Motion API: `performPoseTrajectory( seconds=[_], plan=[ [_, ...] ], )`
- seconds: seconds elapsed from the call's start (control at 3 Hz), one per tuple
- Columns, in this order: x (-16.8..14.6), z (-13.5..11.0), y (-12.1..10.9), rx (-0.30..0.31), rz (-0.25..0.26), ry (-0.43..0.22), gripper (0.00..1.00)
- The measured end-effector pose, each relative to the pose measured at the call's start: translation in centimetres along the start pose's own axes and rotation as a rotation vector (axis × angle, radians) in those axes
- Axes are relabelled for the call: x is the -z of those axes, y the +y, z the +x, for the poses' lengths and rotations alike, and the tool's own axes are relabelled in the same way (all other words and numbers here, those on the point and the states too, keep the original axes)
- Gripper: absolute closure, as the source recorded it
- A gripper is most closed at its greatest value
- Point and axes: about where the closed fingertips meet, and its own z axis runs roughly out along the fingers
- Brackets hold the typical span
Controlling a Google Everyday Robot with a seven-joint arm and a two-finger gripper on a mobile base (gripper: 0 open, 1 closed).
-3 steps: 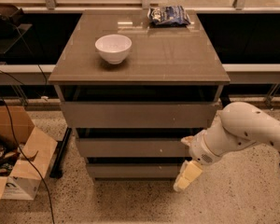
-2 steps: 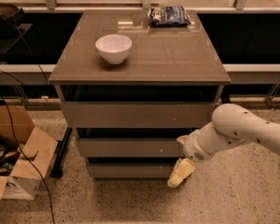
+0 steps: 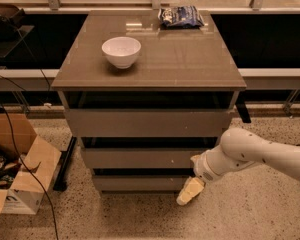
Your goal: Open bottom drawer
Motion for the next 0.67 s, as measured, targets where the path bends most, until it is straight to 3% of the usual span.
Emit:
performPoseTrajectory(
  seconds=[0.33, 0.67],
  plan=[
    [-2.6, 1.9, -1.4, -0.05, 0.0, -0.01, 0.0],
    [-7.0, 3.6, -6.5, -0.08, -0.001, -0.048, 0.0]
  ],
)
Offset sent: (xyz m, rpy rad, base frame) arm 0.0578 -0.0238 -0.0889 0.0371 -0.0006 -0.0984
